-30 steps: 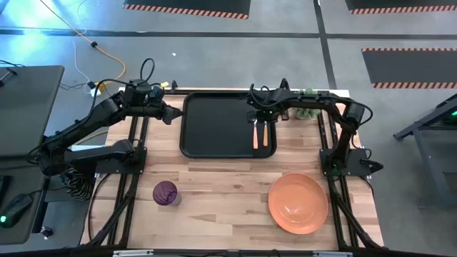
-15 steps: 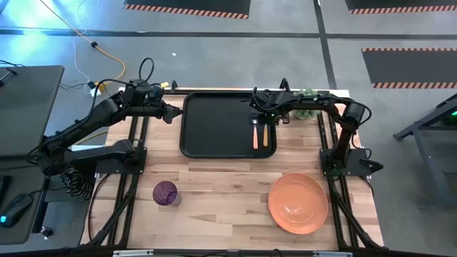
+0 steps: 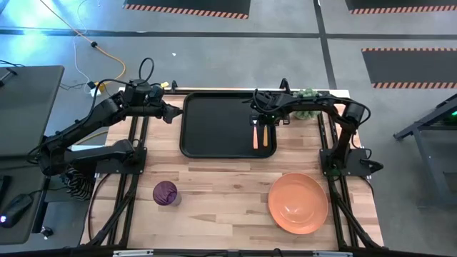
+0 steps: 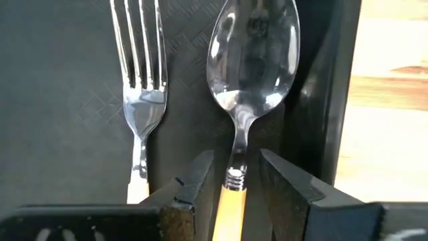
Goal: Pick and place plate/cup/fork/spoon on tray
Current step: Adjust the orange spoon on the black tray
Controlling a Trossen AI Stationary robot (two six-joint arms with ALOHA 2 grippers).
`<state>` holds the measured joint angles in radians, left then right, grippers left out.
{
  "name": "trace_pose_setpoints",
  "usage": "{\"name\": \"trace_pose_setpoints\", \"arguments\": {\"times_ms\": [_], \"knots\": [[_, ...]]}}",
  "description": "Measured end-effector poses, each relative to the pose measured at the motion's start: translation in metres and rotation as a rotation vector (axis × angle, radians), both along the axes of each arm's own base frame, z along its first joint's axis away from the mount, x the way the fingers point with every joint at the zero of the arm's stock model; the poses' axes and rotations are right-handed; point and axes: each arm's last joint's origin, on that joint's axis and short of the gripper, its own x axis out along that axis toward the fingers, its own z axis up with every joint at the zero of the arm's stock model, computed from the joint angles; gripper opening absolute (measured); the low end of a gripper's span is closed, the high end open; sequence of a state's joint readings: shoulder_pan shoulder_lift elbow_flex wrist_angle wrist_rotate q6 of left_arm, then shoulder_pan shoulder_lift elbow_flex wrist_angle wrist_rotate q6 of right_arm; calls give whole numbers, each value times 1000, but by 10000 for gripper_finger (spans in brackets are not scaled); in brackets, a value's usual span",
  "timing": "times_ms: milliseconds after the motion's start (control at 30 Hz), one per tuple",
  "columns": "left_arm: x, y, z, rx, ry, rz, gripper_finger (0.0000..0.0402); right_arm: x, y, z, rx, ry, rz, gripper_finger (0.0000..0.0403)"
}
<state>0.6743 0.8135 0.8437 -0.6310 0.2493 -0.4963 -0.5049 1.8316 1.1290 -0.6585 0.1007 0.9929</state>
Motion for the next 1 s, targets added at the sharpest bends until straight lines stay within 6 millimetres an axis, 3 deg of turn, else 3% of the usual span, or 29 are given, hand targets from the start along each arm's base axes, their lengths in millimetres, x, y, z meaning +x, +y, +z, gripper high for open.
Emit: {"name": "trace_pose_setpoints", "arguments": {"times_ms": [333, 667, 1000], "knots": [[0, 0, 0, 2, -1, 2, 163, 2, -1, -7, 17, 7, 8, 107], [0, 0, 0, 6, 0, 7, 163, 3, -1, -6, 9, -6, 55, 53], [0, 1, 0, 15, 6, 24, 163, 4, -2, -6, 11, -19, 59, 46]]}}
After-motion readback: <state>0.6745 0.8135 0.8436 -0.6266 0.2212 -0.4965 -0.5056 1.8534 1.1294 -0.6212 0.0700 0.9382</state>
